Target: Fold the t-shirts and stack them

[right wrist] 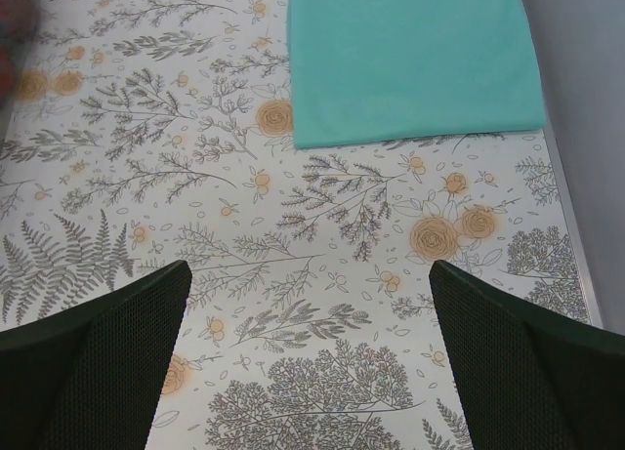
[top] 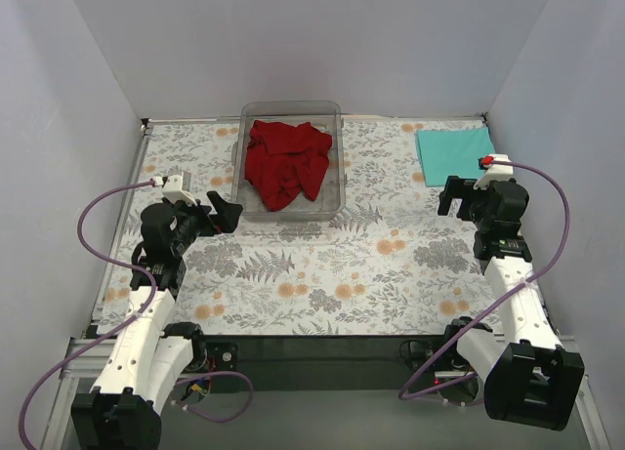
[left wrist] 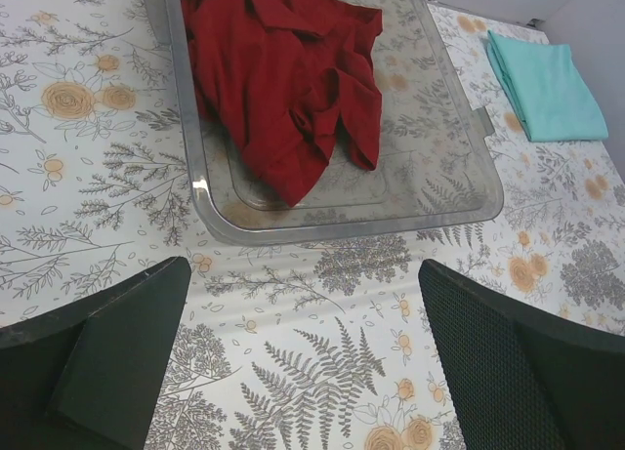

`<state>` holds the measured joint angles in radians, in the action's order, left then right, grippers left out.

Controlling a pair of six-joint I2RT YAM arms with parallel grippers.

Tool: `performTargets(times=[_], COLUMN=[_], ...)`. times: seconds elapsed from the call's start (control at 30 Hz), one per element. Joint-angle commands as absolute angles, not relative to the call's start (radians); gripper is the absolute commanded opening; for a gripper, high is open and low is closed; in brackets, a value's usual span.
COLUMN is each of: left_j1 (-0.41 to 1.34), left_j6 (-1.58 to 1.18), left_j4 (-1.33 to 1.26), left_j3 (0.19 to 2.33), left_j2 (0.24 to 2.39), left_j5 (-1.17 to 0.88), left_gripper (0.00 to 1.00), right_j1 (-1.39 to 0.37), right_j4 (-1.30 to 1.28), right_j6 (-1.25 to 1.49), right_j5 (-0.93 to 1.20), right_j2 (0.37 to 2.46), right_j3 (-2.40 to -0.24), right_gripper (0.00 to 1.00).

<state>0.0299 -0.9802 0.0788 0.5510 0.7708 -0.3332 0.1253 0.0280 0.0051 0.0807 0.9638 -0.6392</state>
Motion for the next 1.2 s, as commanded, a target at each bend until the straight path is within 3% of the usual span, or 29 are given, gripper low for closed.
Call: performTargets(times=[0.0, 0.13, 0.37, 0.53, 0.67, 0.87, 0.97, 1.17], left_j1=[0.031, 0.031, 0.031, 0.040, 0.168, 0.308, 0.330, 0.339], left_j6=[-0.974, -0.968, -1.003, -1.026, -0.982, -1.043, -1.103, -1.307], left_j4=[0.080, 0.063, 0.051, 0.097, 0.198, 0.411, 0.460, 0.639], left_j3=[0.583, 0.578, 0.635, 0.805, 0.961, 1.377, 1.561, 1.934], left_j2=[0.761, 0.759, 0.830, 0.988, 1.207, 1.656, 1.854, 2.211], left_j5=[-0.350, -0.412, -0.491, -0.538, -0.366, -0.057, 0.133, 0.294], left_gripper=[0.98, 0.98, 0.98, 0.98, 0.95, 0.80, 0.80, 0.88], right_j1=[0.133, 0.133, 0.127, 0.127, 0.127, 0.129, 0.130, 0.130], right_j4=[0.078, 0.075, -0.078, -0.129, -0.146, -0.155, -0.155, -0.155], right_j6=[0.021, -0.036, -0.375, -0.466, -0.494, -0.480, -0.477, -0.474], right_j5=[0.103, 0.158, 0.709, 0.856, 0.848, 0.858, 0.851, 0.838], right_j2=[0.948, 0.948, 0.966, 0.960, 0.942, 0.950, 0.957, 0.973], right_j3=[-0.638, -0.644, -0.744, -0.681, -0.670, -0.676, -0.678, -0.683], right_gripper=[0.99, 0.98, 0.98, 0.98, 0.98, 0.98, 0.98, 0.98])
